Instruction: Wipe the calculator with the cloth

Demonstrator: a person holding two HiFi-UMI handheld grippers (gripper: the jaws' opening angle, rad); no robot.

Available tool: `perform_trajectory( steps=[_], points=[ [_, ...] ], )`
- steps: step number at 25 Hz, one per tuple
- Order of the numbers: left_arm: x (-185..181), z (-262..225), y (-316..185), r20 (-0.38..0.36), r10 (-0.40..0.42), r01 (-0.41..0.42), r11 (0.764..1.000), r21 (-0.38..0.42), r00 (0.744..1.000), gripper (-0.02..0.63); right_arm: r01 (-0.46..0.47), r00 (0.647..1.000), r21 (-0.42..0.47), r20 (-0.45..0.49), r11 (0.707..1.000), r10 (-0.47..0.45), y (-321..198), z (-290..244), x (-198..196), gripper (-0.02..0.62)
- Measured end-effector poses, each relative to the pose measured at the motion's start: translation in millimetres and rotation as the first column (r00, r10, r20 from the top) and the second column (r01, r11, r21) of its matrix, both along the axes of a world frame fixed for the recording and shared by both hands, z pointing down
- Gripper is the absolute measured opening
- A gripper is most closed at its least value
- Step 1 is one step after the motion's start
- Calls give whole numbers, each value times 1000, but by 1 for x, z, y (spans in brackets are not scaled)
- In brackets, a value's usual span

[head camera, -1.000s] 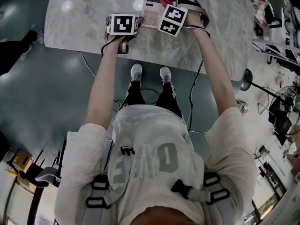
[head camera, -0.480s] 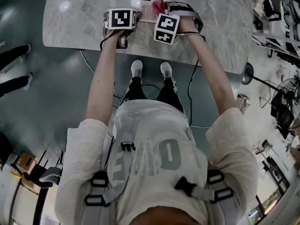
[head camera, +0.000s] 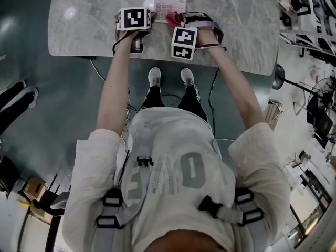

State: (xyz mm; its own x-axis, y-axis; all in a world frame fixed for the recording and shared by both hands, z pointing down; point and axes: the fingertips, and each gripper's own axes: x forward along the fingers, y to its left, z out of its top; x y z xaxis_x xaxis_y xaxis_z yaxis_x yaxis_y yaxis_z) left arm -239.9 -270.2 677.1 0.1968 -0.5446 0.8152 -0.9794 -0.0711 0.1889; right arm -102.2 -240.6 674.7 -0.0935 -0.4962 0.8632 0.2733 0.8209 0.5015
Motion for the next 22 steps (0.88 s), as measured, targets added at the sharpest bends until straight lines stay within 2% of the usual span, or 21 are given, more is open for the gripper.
perform_trajectory(
  steps=[9, 17, 19, 22],
  points=[
    [0, 1, 3, -4, 2, -2, 1000, -10, 1000, 465, -7, 1000, 20, -27, 1000, 8, 16, 5, 1, 52],
    [4, -5, 0, 0, -3, 3, 1000, -13, 1000, 465, -16, 1000, 6, 2, 1000, 16, 14, -2, 6, 52],
    [6, -3, 0, -3, -3, 3, 1000, -16, 1000, 465, -29, 999, -16, 21, 999, 29, 14, 0, 7, 54],
    [4, 0, 2, -3, 0, 0, 1000, -23, 1000, 465, -70, 996, -100, 56, 993, 75, 14, -1, 4, 54]
  ],
)
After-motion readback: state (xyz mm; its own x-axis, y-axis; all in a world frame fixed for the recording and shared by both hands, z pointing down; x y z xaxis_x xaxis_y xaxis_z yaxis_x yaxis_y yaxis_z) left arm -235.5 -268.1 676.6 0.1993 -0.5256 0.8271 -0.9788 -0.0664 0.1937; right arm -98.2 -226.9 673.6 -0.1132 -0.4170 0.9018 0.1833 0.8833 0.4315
